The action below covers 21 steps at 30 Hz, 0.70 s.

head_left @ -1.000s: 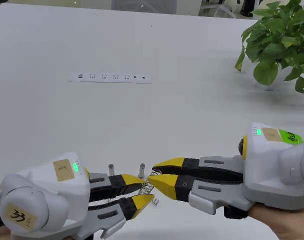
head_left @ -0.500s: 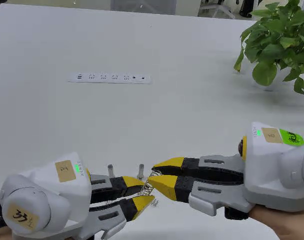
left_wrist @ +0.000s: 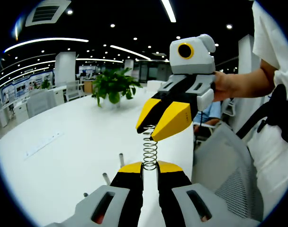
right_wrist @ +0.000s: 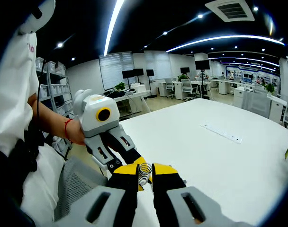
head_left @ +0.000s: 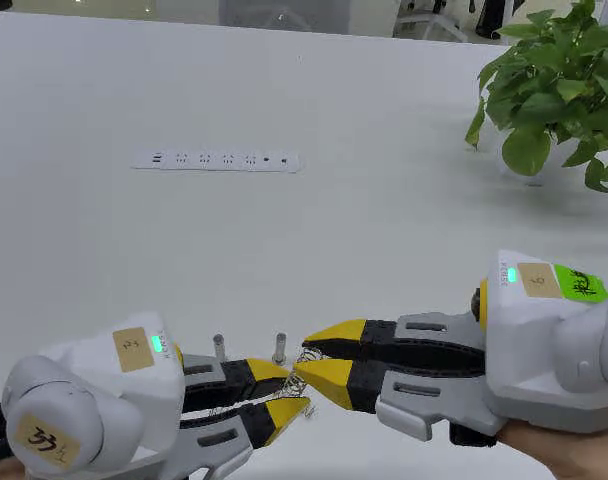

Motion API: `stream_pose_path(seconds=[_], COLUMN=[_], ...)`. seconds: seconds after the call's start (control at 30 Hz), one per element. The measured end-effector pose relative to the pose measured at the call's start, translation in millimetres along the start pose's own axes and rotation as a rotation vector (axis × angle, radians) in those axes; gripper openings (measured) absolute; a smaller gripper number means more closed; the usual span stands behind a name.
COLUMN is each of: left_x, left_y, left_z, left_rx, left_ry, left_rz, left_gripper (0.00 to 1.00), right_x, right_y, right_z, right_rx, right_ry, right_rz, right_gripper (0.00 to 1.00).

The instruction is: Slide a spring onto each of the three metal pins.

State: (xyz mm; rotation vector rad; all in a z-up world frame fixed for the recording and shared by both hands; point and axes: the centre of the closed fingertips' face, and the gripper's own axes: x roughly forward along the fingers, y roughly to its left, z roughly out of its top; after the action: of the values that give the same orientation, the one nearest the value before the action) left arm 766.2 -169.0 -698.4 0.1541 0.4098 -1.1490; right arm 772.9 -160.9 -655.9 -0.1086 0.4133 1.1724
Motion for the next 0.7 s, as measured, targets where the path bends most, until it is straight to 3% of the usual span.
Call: stream_pose_path(seconds=[0.33, 0.6, 0.7], left_x=[0.1, 1.0, 1.3], left_y=[-0.7, -2.1, -1.9], left_z=[0.2, -0.8, -1.7], left_rx=[0.005, 0.006, 0.007], left_ry=[-0.008, -0.013, -0.011], left_rz=[-0.006, -0.014, -0.014], left_gripper=[0.10, 0.10, 0.09], right_x=[0.0, 0.4, -0.4], right_y=[0.4, 1.6, 4.0], right_z=[-0.9, -1.0, -2.9], right_rx=[-0.004, -0.003, -0.034], right_ry=[0.012, 0.019, 0.051], right_rz=[0.003, 0.014, 0.038], right_gripper=[0.12, 0.19, 0.22])
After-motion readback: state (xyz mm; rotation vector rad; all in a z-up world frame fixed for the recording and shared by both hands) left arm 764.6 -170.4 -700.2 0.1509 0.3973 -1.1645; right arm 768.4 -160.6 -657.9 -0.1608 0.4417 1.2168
